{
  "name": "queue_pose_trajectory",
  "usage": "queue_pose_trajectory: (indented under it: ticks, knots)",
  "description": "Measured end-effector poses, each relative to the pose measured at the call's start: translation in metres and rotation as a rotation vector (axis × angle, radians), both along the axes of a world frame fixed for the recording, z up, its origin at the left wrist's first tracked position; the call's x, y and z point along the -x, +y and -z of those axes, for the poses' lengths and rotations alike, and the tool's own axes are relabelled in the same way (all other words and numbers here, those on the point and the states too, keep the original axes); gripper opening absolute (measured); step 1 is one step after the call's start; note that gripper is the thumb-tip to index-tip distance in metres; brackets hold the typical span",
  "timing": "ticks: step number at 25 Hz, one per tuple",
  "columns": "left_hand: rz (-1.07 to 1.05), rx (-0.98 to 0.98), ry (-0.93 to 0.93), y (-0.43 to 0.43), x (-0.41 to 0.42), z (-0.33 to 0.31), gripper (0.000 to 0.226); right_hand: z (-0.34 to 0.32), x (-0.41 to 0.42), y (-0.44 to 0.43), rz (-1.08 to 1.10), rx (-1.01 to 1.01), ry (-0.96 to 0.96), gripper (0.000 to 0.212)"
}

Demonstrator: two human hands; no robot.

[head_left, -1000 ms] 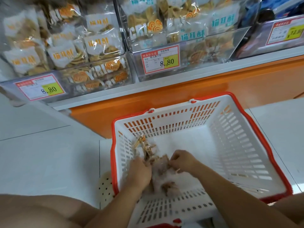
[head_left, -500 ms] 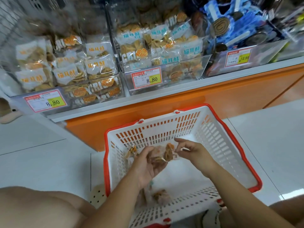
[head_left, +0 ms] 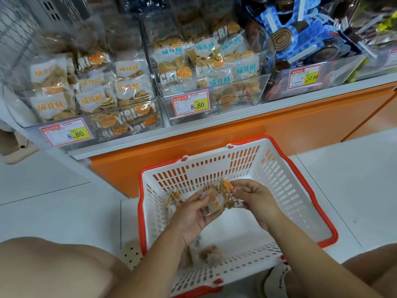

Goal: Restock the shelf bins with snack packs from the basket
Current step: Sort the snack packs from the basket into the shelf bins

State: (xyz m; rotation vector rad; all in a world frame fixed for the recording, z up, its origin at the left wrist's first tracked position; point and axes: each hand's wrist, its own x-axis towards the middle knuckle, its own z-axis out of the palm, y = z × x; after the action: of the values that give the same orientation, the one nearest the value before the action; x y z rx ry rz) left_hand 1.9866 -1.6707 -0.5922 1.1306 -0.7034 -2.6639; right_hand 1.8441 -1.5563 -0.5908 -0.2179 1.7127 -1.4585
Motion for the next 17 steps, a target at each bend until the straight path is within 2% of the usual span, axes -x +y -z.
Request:
queue_pose_trajectory:
  ticks: [3, 7, 9, 12, 17]
  knots:
    - [0.016, 0.046, -0.004, -0.001, -0.001, -0.002, 0.038, -0.004, -0.003, -0.002, 0.022, 0.041, -0.01, 0.027]
    - [0.073, 0.263, -0.087, -0.001, -0.005, -0.011, 0.047, -0.011, -0.004, -0.003, -0.027, 0.072, -0.086, 0.046]
    - [0.111, 0.418, -0.148, -0.007, -0.008, -0.019, 0.041, -0.018, -0.007, -0.005, -0.127, 0.034, -0.043, 0.039]
    - [0.204, 0.646, -0.225, -0.024, -0.015, -0.036, 0.035, -0.033, -0.012, -0.013, -0.208, -0.025, 0.127, 0.026]
    - [0.221, 0.851, -0.222, -0.04, -0.028, -0.069, 0.037, -0.06, -0.022, -0.026, -0.268, -0.002, 0.222, 0.015]
